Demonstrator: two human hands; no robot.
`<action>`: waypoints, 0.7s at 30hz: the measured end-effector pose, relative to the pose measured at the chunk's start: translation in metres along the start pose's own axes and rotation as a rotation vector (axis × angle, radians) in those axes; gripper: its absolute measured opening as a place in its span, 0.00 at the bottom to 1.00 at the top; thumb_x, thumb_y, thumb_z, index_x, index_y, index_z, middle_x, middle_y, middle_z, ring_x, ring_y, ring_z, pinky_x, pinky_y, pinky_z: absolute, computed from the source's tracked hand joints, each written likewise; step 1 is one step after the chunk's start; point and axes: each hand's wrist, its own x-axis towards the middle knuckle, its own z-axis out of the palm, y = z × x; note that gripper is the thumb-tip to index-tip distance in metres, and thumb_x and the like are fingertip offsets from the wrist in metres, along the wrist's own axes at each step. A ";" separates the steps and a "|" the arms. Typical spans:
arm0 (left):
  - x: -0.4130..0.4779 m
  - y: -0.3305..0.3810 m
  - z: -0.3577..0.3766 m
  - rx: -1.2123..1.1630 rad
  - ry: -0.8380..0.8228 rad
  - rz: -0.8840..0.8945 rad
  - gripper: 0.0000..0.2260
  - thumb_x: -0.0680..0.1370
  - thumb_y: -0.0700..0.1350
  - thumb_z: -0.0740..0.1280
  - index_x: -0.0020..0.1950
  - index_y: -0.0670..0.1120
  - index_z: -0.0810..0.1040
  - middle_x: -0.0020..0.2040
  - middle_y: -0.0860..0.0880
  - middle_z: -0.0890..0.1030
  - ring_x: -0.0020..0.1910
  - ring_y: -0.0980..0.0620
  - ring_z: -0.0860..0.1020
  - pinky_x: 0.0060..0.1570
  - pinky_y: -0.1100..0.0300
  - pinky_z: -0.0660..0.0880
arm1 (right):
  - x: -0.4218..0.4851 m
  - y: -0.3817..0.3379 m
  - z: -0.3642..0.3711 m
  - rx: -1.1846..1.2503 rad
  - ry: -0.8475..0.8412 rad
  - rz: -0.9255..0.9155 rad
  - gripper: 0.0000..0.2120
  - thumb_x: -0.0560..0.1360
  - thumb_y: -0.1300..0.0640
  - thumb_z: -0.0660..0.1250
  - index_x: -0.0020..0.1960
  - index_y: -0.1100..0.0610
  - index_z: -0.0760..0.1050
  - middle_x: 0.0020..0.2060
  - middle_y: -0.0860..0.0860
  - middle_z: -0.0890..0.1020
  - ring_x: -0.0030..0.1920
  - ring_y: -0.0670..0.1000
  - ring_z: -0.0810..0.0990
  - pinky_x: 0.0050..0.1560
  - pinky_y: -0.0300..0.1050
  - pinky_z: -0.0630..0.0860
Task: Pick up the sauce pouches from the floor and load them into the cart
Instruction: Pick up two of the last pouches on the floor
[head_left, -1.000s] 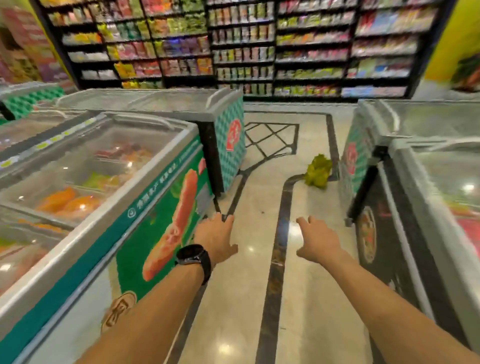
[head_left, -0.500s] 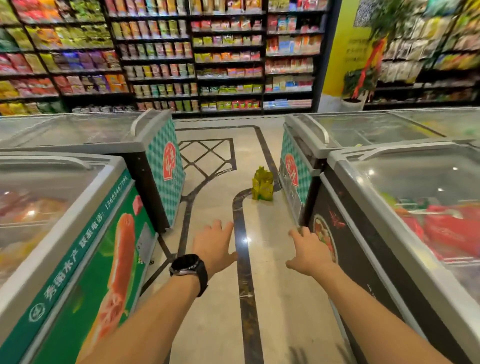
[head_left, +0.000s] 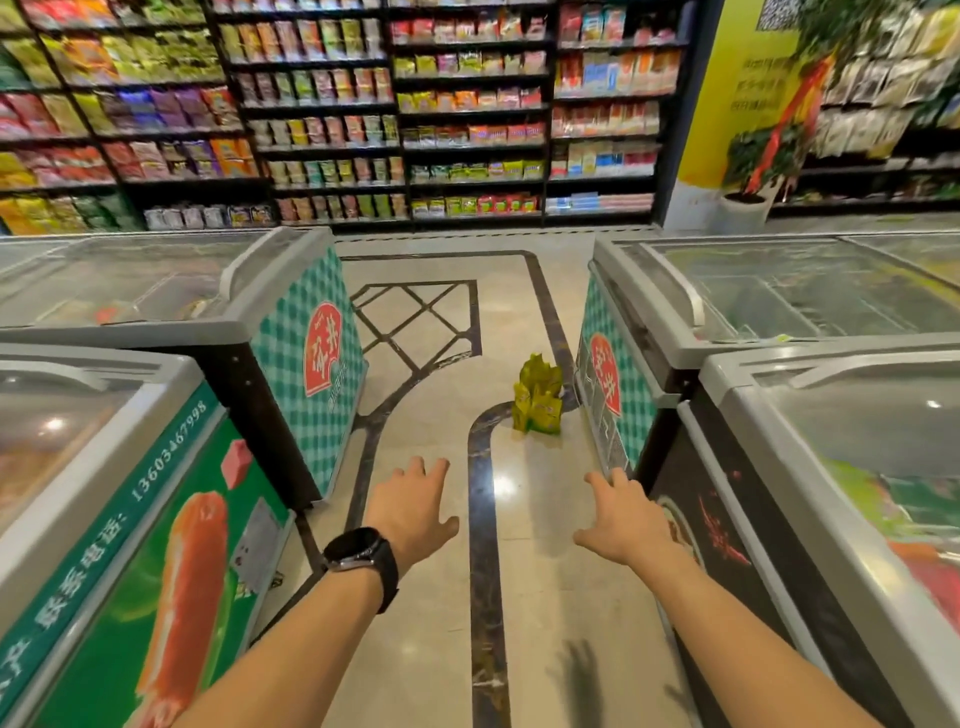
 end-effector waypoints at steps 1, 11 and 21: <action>0.016 -0.001 -0.002 -0.001 -0.005 -0.004 0.31 0.78 0.60 0.66 0.76 0.52 0.60 0.67 0.46 0.72 0.61 0.44 0.76 0.56 0.52 0.76 | 0.016 0.001 -0.006 0.003 -0.005 -0.004 0.36 0.71 0.42 0.69 0.74 0.50 0.59 0.65 0.53 0.67 0.65 0.56 0.70 0.57 0.54 0.76; 0.217 -0.031 -0.009 0.027 -0.067 0.016 0.31 0.77 0.61 0.66 0.75 0.52 0.60 0.67 0.45 0.71 0.61 0.43 0.76 0.54 0.50 0.77 | 0.192 0.002 -0.030 0.011 -0.039 0.074 0.37 0.72 0.44 0.69 0.75 0.51 0.57 0.68 0.54 0.65 0.68 0.57 0.67 0.60 0.54 0.73; 0.454 -0.085 -0.029 0.034 -0.120 0.148 0.30 0.78 0.55 0.66 0.76 0.51 0.59 0.69 0.44 0.68 0.63 0.42 0.75 0.57 0.48 0.76 | 0.396 -0.021 -0.083 0.126 -0.027 0.220 0.37 0.71 0.44 0.69 0.74 0.52 0.58 0.69 0.55 0.65 0.64 0.57 0.70 0.59 0.53 0.75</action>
